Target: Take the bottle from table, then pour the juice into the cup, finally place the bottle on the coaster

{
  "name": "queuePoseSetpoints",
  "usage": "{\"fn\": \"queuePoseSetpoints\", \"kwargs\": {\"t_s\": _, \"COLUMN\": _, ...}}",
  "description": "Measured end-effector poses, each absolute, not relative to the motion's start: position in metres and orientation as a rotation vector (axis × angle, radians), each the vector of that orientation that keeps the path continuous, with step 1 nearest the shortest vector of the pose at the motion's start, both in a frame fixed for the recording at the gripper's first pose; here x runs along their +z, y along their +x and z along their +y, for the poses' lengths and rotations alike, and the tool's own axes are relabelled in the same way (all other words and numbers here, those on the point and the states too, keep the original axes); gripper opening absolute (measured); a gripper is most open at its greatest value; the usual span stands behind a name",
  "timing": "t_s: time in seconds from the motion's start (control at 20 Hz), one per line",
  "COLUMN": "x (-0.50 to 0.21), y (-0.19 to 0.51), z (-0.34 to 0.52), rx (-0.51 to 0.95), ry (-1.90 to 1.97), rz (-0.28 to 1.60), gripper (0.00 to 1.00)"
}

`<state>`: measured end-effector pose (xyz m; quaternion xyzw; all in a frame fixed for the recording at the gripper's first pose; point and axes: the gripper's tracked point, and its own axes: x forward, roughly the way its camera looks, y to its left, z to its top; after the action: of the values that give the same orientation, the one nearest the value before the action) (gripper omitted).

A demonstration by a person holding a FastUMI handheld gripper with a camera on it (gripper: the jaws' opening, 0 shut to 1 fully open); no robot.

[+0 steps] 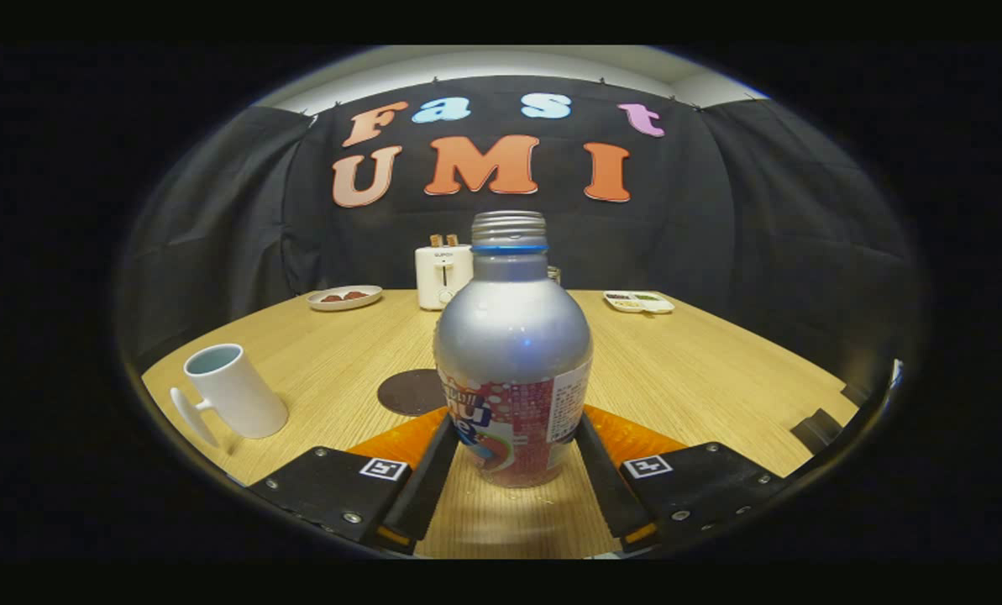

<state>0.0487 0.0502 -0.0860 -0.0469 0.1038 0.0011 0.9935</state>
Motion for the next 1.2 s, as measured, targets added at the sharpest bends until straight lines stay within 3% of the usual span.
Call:
{"fn": "queuePoseSetpoints", "kwargs": {"t_s": 0.75, "x": -0.043, "y": 0.041, "z": 0.118, "rx": 0.067, "ry": -0.437, "rz": 0.096, "gripper": 0.78}}
{"fn": "queuePoseSetpoints", "kwargs": {"t_s": 1.2, "x": -0.026, "y": 0.049, "z": 0.164, "rx": 0.116, "ry": -0.907, "rz": -0.035, "gripper": 0.78}}
